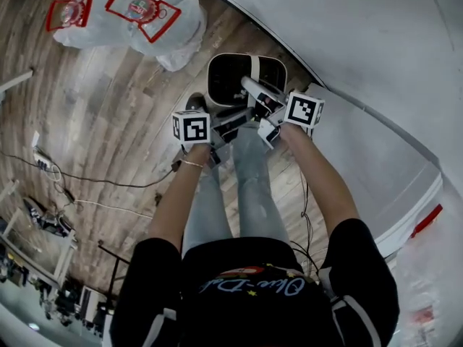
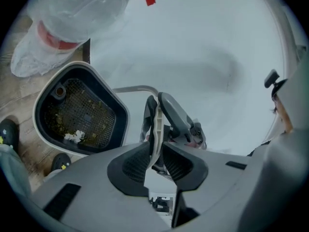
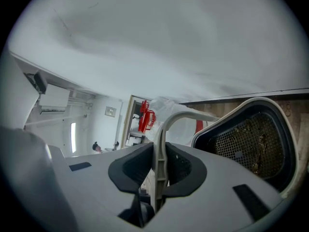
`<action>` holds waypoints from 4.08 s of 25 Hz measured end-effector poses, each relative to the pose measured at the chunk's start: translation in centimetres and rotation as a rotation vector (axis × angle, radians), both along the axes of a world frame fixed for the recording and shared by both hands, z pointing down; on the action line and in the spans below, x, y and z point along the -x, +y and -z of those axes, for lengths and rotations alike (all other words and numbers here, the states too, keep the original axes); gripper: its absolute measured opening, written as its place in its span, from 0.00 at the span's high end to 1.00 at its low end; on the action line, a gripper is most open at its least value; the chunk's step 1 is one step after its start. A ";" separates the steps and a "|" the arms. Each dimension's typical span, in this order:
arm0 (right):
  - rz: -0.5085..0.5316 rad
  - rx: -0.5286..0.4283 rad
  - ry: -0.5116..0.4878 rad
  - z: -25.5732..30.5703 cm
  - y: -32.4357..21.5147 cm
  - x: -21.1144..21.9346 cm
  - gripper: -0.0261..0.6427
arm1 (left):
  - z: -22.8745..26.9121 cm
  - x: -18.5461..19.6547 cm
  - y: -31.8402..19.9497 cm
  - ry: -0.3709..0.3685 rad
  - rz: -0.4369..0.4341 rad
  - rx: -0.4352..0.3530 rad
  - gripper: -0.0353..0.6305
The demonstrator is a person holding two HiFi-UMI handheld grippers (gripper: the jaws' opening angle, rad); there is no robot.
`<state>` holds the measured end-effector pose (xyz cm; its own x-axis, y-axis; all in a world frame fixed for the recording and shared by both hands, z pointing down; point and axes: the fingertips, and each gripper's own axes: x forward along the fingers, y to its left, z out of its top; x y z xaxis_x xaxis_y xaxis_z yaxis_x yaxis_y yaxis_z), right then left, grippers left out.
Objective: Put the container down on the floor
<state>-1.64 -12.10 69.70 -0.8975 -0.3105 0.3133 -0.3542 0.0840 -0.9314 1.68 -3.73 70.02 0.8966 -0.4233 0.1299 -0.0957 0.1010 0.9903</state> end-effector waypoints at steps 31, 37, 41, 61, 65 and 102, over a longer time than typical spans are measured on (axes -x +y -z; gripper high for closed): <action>0.021 0.142 0.265 -18.6 3.0 -0.3 0.89 | -17.0 0.8 2.4 -0.096 -0.061 0.103 0.84; 0.018 0.163 0.332 -19.6 3.5 -1.0 0.89 | -17.7 0.9 2.9 -0.136 -0.065 0.094 0.85; 0.049 0.157 0.354 -19.8 3.8 -1.0 0.89 | -17.9 1.0 3.1 -0.145 -0.065 0.083 0.85; 0.256 0.030 0.415 -19.8 4.7 1.3 0.70 | -18.2 3.4 3.0 -0.222 -0.045 0.019 0.73; 0.259 0.024 0.443 -20.0 5.0 0.8 0.69 | -18.8 4.8 3.0 -0.249 -0.020 0.030 0.73; -0.076 -0.151 0.487 -8.0 3.5 -1.7 0.96 | -6.7 11.4 -0.4 0.073 0.394 0.000 0.91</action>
